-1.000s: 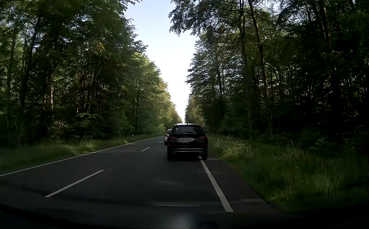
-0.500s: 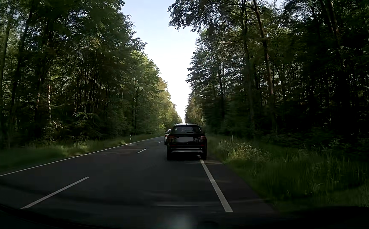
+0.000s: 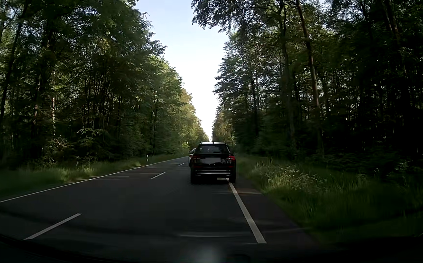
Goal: Follow the waypoints while adhering to traffic rules and regulations
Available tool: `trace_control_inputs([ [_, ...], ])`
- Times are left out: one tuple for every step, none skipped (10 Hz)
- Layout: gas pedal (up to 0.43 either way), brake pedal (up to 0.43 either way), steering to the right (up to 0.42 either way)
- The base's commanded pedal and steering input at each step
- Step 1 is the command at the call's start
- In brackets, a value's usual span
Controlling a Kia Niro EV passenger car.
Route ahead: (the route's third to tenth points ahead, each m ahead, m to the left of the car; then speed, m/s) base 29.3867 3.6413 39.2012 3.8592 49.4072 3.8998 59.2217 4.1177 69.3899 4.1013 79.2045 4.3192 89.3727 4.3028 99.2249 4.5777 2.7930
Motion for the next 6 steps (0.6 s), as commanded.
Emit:
trace_control_inputs([
  [0.0,0.0,-0.001],
  [0.0,0.0,-0.001],
  [0.0,0.0,-0.002],
  [0.0,0.0,-0.002],
  [0.0,0.0,-0.003],
  [0.0,0.0,-0.004],
])
